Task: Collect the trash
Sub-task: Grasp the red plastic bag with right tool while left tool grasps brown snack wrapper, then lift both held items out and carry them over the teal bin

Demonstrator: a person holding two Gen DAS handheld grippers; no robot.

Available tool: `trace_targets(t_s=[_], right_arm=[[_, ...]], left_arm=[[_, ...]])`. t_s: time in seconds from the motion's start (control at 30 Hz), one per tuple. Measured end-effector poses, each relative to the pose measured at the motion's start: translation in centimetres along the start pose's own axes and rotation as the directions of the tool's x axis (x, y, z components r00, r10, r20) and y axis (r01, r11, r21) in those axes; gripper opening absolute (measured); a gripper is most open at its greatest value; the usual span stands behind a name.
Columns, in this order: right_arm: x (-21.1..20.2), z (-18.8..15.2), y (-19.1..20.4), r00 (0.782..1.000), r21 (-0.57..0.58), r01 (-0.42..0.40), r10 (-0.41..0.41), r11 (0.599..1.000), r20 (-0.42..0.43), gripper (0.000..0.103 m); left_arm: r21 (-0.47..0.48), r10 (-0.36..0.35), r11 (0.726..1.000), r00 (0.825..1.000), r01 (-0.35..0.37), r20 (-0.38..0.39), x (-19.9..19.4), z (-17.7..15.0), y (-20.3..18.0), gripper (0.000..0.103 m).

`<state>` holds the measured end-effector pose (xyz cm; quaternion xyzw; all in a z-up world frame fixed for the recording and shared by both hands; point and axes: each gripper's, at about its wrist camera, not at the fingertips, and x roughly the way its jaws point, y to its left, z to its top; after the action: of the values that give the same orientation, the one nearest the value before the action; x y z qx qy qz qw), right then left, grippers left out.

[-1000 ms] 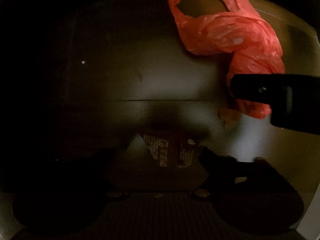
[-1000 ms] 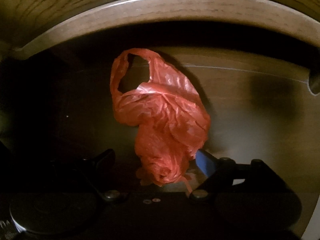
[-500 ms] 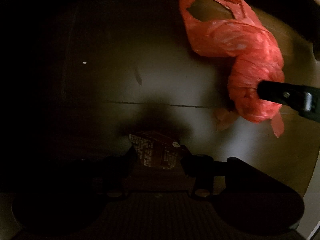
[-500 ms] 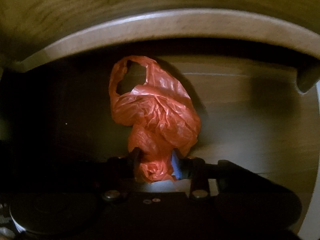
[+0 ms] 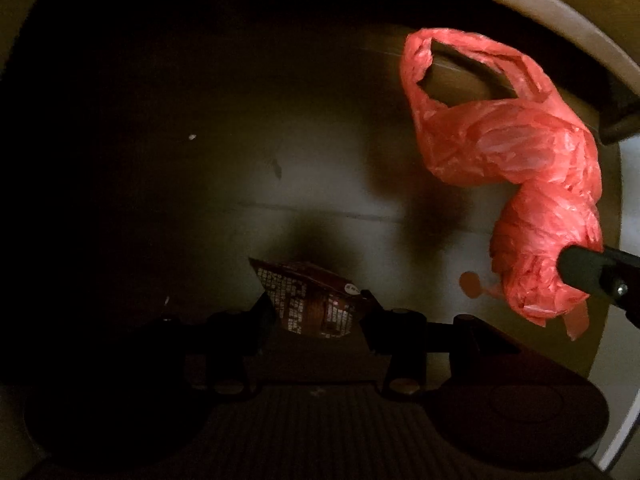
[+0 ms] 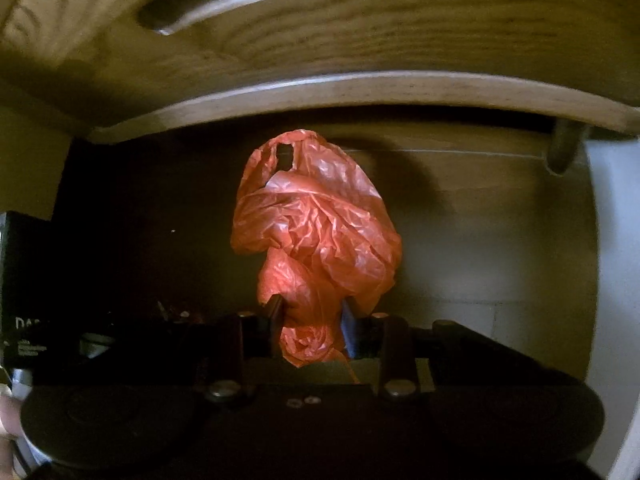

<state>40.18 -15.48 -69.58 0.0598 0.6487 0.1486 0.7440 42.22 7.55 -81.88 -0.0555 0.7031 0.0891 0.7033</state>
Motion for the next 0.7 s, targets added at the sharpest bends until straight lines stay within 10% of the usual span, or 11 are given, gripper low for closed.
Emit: trace_targets(t_s=[0.7], right_arm=[[-33.7,-1.1,13.1,0.993,-0.04,-0.048,0.052,0.998,0.106,0.029]], left_arm=[[-0.018,-0.079,0.996,0.987,0.082,0.141,-35.4,-6.8,3.3,0.043]])
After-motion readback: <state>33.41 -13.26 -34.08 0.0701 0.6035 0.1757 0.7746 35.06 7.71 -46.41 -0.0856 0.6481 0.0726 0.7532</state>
